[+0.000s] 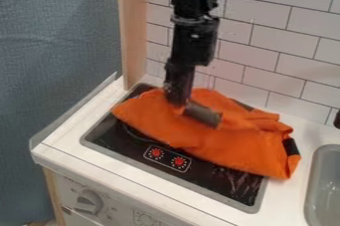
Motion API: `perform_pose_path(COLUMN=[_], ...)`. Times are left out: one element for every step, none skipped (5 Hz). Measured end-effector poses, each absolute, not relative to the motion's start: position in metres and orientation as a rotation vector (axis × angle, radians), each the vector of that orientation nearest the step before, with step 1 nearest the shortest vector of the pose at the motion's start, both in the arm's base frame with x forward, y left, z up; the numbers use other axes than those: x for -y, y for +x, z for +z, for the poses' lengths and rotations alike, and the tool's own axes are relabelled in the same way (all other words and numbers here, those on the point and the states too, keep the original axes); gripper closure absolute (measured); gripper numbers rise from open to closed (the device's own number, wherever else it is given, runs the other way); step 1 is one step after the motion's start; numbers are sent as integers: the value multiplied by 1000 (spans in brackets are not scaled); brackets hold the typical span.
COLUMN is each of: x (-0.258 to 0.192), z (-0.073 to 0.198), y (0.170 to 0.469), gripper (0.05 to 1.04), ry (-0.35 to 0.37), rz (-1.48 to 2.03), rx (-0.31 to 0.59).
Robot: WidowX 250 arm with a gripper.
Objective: Unfold the cloth from top to bottom
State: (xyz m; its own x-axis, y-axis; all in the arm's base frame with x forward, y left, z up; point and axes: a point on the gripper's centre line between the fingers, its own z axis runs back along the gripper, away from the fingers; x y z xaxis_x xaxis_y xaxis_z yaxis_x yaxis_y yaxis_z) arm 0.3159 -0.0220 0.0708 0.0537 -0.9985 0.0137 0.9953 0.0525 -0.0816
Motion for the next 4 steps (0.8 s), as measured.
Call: perform_pose_path(x=[15,8,8,6], z=[60,48,32,12], y=[294,272,258,243], gripper=[1035,1035,1035,1014], ry=[-88,-112,-154,-205], rz=[-1527,-1462,-1449,-1440], rx=[-125,-222,-269,-344])
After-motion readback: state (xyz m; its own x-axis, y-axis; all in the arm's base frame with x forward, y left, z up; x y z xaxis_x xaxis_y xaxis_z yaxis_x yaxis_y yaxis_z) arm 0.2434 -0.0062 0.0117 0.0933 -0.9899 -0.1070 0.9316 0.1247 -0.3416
